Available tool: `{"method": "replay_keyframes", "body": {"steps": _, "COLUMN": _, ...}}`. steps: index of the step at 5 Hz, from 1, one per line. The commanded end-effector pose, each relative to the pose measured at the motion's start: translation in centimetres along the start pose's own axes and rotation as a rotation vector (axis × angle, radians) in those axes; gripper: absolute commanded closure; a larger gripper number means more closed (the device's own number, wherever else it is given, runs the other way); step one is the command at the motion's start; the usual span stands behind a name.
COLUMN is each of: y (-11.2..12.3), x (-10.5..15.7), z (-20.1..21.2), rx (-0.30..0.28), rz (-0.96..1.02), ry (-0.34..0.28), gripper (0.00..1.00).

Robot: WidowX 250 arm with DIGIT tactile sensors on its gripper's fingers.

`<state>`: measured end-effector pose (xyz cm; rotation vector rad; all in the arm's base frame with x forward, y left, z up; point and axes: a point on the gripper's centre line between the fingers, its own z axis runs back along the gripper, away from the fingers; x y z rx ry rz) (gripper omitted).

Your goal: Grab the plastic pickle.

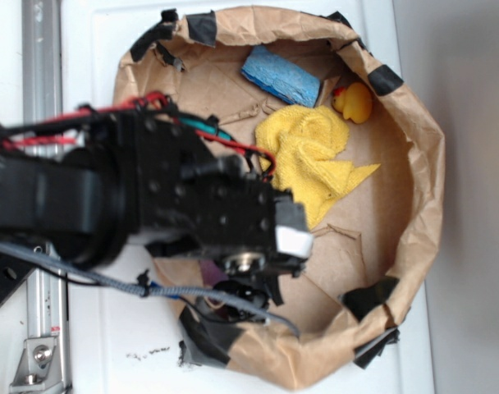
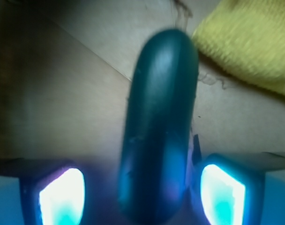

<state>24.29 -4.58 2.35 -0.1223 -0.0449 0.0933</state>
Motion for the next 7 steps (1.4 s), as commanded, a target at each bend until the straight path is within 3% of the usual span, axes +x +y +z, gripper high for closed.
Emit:
{"method": "replay_keyframes", "body": {"steps": 1, "y": 2.5, "x": 1.5, "z": 0.5, "rx": 0.063, "rz": 0.018, "ry": -0.115, "gripper": 1.0}}
{"method": "replay_keyframes", "body": {"steps": 3, "y": 6.2, "x": 4.0, "z": 7.7, "rx": 0.038, "rz": 0.116, "ry": -0.215, "gripper": 1.0}}
{"method": "replay_keyframes", "body": {"steps": 4, "y": 6.4, "x": 3.1, "z": 12.2, "rx": 0.077, "rz": 0.096, "ry": -0.26, "gripper": 1.0}}
{"method": "replay_keyframes", "body": {"steps": 5, "y": 4.8, "x": 1.7, "z": 14.5, "rx": 0.264, "rz": 0.126, "ry": -0.16, "gripper": 1.0}}
{"method": "replay_keyframes", "body": {"steps": 6, "y": 4.5, "x": 1.1, "z": 14.9, "rx": 0.276, "rz": 0.141, "ry": -0.164, "gripper": 1.0}}
{"method": "replay_keyframes", "body": {"steps": 7, "y": 4.8, "x": 1.3, "z": 13.2, "rx": 0.363, "rz": 0.105, "ry": -0.092, "gripper": 0.97}}
